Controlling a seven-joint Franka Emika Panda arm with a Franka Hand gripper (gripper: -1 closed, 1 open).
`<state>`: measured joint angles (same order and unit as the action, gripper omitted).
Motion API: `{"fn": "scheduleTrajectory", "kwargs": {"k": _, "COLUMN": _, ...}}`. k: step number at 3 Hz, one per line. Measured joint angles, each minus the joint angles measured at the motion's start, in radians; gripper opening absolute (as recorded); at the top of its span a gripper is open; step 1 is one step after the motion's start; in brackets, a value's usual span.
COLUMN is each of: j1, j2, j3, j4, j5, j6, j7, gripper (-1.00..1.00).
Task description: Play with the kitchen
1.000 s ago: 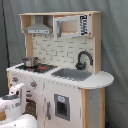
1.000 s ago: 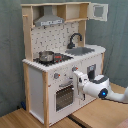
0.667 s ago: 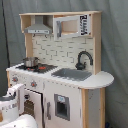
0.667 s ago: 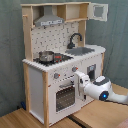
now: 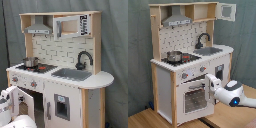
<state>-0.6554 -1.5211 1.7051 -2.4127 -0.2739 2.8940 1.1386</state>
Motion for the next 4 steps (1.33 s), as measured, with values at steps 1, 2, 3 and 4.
{"fn": "scheduleTrajectory", "kwargs": {"k": 1, "j1": 0.030, "j2": 0.003, "j3": 0.010, "j4": 0.019, "j5": 0.000, "j6": -0.094, "j7": 0.004, "gripper": -1.00}}
{"fn": "scheduleTrajectory", "kwargs": {"k": 2, "j1": 0.030, "j2": 0.011, "j3": 0.020, "j4": 0.058, "j5": 0.000, "j6": -0.191, "j7": 0.004, "gripper": -1.00}}
{"fn": "scheduleTrajectory", "kwargs": {"k": 3, "j1": 0.031, "j2": 0.013, "j3": 0.028, "j4": 0.100, "j5": 0.000, "j6": -0.283, "j7": 0.004, "gripper": -1.00}}
{"fn": "scheduleTrajectory", "kwargs": {"k": 4, "j1": 0.041, "j2": 0.027, "j3": 0.038, "j4": 0.142, "j5": 0.000, "j6": -0.378, "j7": 0.004, "gripper": -1.00}}
